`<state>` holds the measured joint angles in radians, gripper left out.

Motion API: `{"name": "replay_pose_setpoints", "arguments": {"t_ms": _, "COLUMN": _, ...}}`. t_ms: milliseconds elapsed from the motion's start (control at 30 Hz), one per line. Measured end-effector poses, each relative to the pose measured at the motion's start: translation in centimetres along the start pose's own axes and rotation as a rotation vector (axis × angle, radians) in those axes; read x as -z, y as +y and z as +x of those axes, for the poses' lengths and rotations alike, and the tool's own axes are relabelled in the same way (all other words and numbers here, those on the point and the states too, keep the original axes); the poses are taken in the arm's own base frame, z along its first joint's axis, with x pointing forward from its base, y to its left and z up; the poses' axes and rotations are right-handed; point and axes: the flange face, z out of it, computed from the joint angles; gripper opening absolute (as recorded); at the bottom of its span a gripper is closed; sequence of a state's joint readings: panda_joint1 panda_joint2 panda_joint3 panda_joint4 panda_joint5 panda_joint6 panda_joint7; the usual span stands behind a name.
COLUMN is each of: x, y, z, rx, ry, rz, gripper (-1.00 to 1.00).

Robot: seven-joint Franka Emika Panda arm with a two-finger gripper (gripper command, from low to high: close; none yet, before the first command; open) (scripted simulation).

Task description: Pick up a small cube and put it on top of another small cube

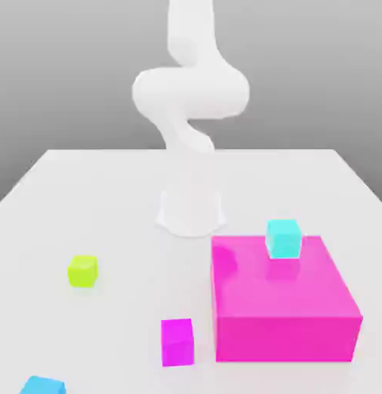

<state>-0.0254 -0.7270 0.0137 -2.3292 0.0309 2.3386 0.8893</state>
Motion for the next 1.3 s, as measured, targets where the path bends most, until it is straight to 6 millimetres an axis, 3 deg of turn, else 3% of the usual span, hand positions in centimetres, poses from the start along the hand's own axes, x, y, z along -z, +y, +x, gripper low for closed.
{"name": "replay_pose_setpoints", "arguments": {"t_ms": 333, "x": -17.4, "y": 4.8, "z": -2.6, "rx": -0.471, "ry": -0.118, "rz": -0.229, "gripper": 0.0}}
{"name": "replay_pose_setpoints", "arguments": {"t_ms": 667, "x": -30.6, "y": 13.7, "z": -8.6, "rx": -0.916, "ry": -0.11, "rz": -0.513, "gripper": 0.0}}
{"name": "replay_pose_setpoints", "arguments": {"t_ms": 933, "x": -37.4, "y": 23.0, "z": -14.8, "rx": -1.248, "ry": -0.001, "rz": -0.756, "gripper": 0.0}}
{"name": "replay_pose_setpoints", "arguments": {"t_ms": 1133, "x": -42.1, "y": 27.1, "z": -17.9, "rx": -1.291, "ry": 0.024, "rz": -0.793, "gripper": 0.0}}
{"name": "replay_pose_setpoints", "arguments": {"t_ms": 1167, "x": -42.7, "y": 27.6, "z": -18.3, "rx": -1.292, "ry": 0.024, "rz": -0.793, "gripper": -1.0}}
{"name": "replay_pose_setpoints", "arguments": {"t_ms": 1300, "x": -42.7, "y": 27.6, "z": -18.3, "rx": -1.292, "ry": 0.023, "rz": -0.791, "gripper": -1.0}}
